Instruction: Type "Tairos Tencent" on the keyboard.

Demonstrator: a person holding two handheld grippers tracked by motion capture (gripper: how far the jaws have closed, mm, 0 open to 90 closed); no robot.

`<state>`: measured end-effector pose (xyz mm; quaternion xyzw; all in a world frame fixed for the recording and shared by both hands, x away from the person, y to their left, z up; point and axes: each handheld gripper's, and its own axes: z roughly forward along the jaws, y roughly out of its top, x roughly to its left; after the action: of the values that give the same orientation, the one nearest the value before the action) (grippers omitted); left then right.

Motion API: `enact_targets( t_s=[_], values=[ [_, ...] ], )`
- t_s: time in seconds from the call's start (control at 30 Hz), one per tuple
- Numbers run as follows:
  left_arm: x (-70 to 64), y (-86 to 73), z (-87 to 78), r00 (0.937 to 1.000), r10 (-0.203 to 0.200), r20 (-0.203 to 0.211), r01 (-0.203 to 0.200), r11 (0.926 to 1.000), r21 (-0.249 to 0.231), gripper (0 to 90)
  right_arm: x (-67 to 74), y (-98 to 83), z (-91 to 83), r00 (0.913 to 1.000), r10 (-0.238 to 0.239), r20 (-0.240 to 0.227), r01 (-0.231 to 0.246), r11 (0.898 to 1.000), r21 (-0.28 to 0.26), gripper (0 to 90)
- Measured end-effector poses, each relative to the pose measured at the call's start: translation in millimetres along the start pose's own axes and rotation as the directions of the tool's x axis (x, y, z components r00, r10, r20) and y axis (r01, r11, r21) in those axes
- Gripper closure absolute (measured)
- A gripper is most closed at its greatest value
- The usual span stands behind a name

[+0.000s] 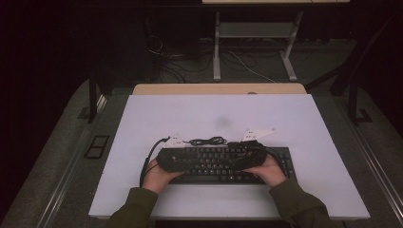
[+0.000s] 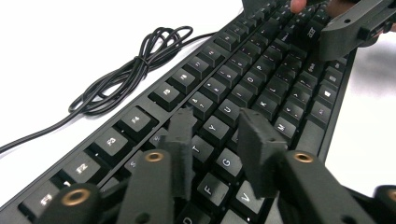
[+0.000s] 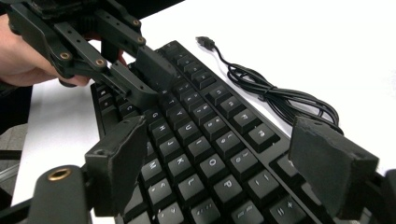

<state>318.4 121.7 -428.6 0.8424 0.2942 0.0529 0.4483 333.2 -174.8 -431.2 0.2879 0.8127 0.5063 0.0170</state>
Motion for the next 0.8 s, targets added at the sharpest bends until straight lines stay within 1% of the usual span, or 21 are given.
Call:
enact_targets(
  t_s=[0.03, 0.07, 0.1, 0.2, 0.3, 0.37, 0.47, 0.57, 0.63, 0.8],
  values=[
    [0.4, -0.4, -1.4, 1.0000, 0.002, 0.001, -0.002, 1.0000, 0.001, 59.8, -0.4, -1.0, -2.0, 1.0000, -0.005, 0.001, 0.005, 1.000, 0.000, 18.8],
    [0.3, -1.5, -2.6, 1.0000, -0.007, 0.001, 0.007, 1.0000, -0.006, 57.5, -0.5, -1.5, -3.3, 1.0000, -0.004, 0.002, 0.004, 1.000, -0.003, 18.8],
    [0.6, -2.6, -4.0, 1.0000, -0.010, -0.001, 0.010, 0.9999, -0.007, 54.5, -1.3, -2.3, -5.8, 1.0000, -0.003, 0.003, 0.003, 1.000, -0.007, 18.7],
    [0.6, -5.9, -8.7, 0.9998, -0.018, -0.002, 0.018, 0.9996, -0.021, 49.2, -3.0, -3.6, -10.8, 0.9999, 0.002, 0.013, -0.002, 1.000, -0.021, 18.7],
    [1.0, -7.6, -13.5, 0.9999, 0.000, -0.015, 0.000, 0.9995, -0.031, 44.1, -3.2, -5.4, -15.5, 0.9999, 0.003, 0.016, -0.002, 1.000, -0.023, 18.7],
    [1.6, -8.9, -16.0, 0.9997, 0.001, -0.023, -0.003, 0.9989, -0.046, 40.7, -4.0, -6.7, -18.5, 0.9997, -0.004, 0.022, 0.005, 1.000, -0.026, 18.7],
    [1.7, -11.8, -20.5, 0.9996, -0.011, -0.024, 0.010, 0.9985, -0.054, 37.4, -5.0, -8.4, -24.1, 0.9995, -0.006, 0.032, 0.007, 1.000, -0.028, 18.7],
    [0.9, -14.2, -25.9, 0.9997, -0.003, -0.026, 0.002, 0.9982, -0.061, 34.3, -6.6, -11.2, -31.9, 0.9993, 0.003, 0.038, -0.001, 0.999, -0.041, 18.7],
    [-0.1, -15.7, -29.1, 0.9995, -0.010, -0.031, 0.008, 0.9975, -0.070, 31.8, -7.7, -14.1, -36.9, 0.9990, 0.001, 0.045, 0.001, 0.999, -0.044, 18.7],
    [-0.4, -18.3, -36.2, 0.9990, -0.010, -0.044, 0.006, 0.9952, -0.097, 26.9, -9.1, -21.4, -49.3, 0.9983, 0.011, 0.057, -0.008, 0.999, -0.047, 18.7]
  ],
)
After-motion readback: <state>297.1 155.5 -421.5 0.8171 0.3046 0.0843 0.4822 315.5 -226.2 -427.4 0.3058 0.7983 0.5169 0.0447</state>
